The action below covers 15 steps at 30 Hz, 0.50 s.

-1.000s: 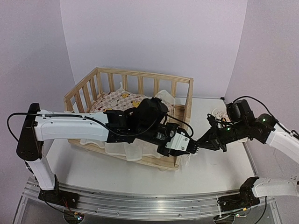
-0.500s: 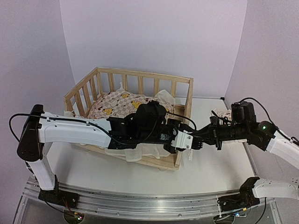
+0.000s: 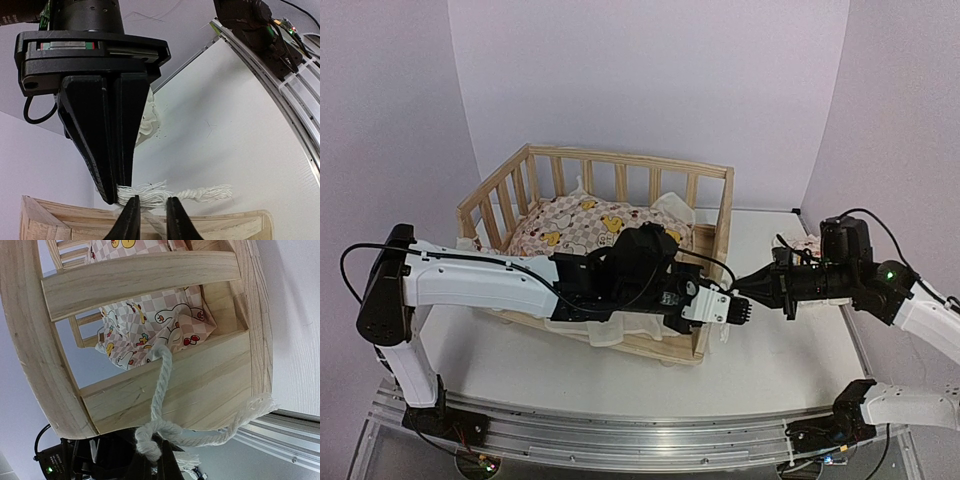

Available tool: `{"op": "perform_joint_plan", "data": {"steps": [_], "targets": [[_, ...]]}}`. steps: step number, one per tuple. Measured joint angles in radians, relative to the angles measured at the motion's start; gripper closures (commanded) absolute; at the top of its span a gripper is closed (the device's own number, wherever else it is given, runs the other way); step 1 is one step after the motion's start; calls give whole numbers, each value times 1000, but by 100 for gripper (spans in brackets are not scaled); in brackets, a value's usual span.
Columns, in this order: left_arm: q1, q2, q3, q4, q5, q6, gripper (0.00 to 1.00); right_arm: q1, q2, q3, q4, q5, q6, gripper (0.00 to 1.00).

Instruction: Set up the pet bed

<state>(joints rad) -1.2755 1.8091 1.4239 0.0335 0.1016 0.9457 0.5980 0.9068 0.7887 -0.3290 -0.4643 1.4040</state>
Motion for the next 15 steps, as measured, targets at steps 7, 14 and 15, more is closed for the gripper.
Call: {"op": "perform_joint_plan", "data": {"steps": [7,14,15], "targets": [[0,0,0,2,-26,-1,96,0,-6,0,0,5,0,100],[0,0,-1,35,-28,19,89,0,-6,0,1,5,1,100],[0,0,-2,39,-27,25,82,0,-7,-1,2,5,1,100]]}}
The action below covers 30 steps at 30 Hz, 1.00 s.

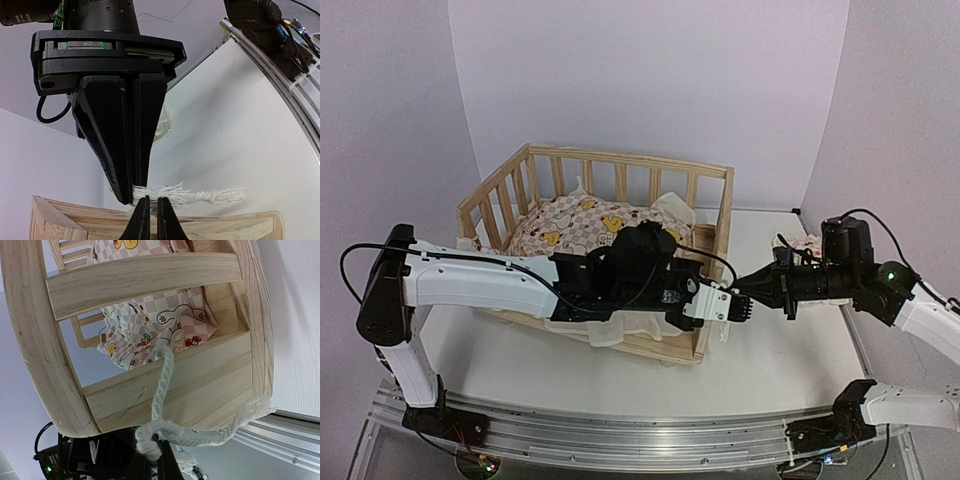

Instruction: Set up the pet bed

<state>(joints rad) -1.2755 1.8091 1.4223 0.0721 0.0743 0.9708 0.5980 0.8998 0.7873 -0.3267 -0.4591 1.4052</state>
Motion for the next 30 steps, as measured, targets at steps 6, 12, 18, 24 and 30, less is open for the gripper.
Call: {"op": "perform_joint_plan", "data": {"steps": [6,12,18,24,30], "targets": [[0,-2,-32,-1,39,141,53,0,-11,-22,20,3,21,100],[0,-3,-70,20,73,366,54,0,-11,-23,27,0,50,100],[0,-3,-79,104,71,447,59,0,-10,-23,28,-2,63,100],[0,-3,-104,162,58,476,64,0,-10,-23,31,-2,64,100],[0,-3,-105,217,44,493,68,0,-10,-23,40,-2,64,100]]}}
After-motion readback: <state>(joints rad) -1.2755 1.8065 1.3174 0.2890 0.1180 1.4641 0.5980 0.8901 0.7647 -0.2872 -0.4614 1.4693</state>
